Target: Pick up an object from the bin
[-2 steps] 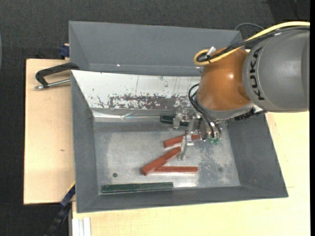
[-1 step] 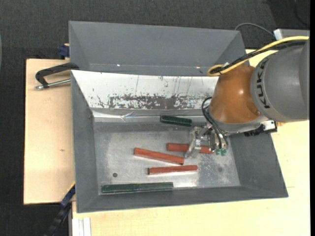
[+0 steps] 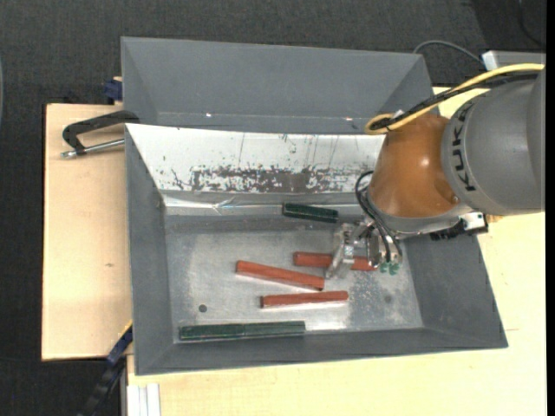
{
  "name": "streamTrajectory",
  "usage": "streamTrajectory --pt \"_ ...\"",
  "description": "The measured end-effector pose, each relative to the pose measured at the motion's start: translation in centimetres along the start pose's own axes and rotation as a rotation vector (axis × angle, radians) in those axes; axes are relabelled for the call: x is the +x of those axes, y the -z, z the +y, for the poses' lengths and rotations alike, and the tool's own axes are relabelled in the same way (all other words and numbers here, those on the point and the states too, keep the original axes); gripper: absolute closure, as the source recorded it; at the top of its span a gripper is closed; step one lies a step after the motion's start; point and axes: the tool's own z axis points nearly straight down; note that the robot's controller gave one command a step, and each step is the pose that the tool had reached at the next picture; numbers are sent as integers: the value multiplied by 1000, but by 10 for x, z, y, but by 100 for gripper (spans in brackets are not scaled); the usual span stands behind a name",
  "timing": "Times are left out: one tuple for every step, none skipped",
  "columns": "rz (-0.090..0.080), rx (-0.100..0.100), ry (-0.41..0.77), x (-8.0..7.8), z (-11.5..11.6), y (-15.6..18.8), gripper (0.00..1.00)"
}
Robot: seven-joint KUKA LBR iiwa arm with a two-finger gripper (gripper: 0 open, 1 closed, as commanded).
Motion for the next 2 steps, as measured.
streamTrajectory --pt "0 0 1 0 0 0 100" --pt "-4 -1 -12 21 -4 40 100"
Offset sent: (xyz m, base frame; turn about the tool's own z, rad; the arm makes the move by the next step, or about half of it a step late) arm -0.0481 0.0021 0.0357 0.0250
